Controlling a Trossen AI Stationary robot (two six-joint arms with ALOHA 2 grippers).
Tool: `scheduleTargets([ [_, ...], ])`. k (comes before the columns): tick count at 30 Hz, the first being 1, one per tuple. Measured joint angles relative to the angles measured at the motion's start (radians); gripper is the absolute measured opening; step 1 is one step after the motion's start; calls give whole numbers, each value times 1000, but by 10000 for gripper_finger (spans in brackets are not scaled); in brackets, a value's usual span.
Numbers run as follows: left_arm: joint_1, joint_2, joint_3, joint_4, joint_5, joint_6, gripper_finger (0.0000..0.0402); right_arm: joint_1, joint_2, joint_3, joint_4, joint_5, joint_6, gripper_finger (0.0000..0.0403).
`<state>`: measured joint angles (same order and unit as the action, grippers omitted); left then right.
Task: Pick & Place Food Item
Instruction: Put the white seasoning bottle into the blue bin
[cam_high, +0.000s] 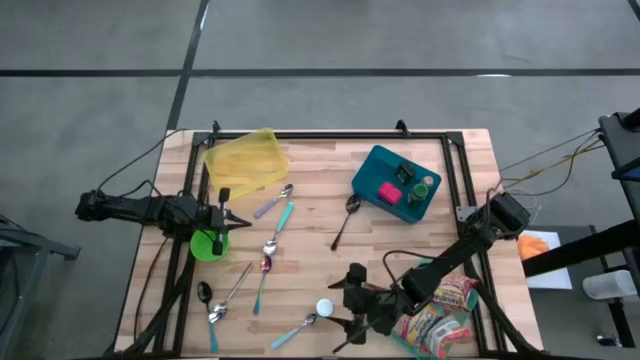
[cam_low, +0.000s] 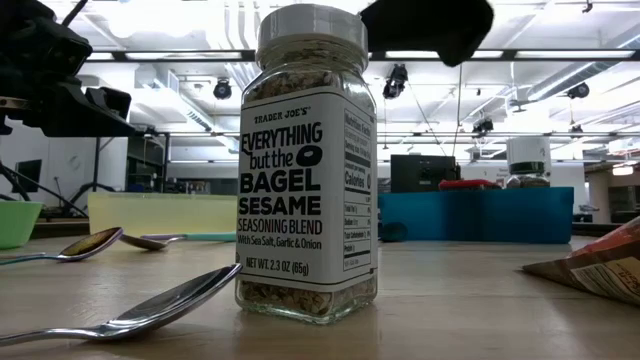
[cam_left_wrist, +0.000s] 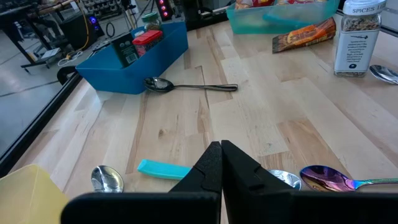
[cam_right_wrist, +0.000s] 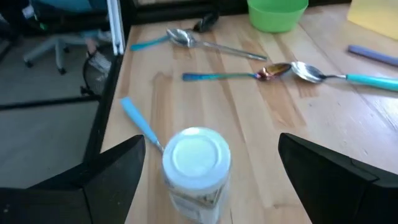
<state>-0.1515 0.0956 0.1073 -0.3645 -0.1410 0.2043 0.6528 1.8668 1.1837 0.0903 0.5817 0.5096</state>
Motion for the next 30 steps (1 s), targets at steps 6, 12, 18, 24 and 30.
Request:
scheduleTargets([
  [6, 0, 0, 0, 0, 0, 0, 0, -3, 0, -69, 143, -3, -7, 366],
  [12, 0, 0, 0, 0, 0, 0, 0, -7, 0, -104, 184, -2, 15, 366],
  [18, 0, 0, 0, 0, 0, 0, 0, -5, 24, -71, 179, -15, -17, 366],
  [24, 0, 0, 0, 0, 0, 0, 0, -12, 119, 8, 173, -13, -71, 366],
  [30, 0, 0, 0, 0, 0, 0, 0, -21, 144, 39, 145, -5, -45, 366],
])
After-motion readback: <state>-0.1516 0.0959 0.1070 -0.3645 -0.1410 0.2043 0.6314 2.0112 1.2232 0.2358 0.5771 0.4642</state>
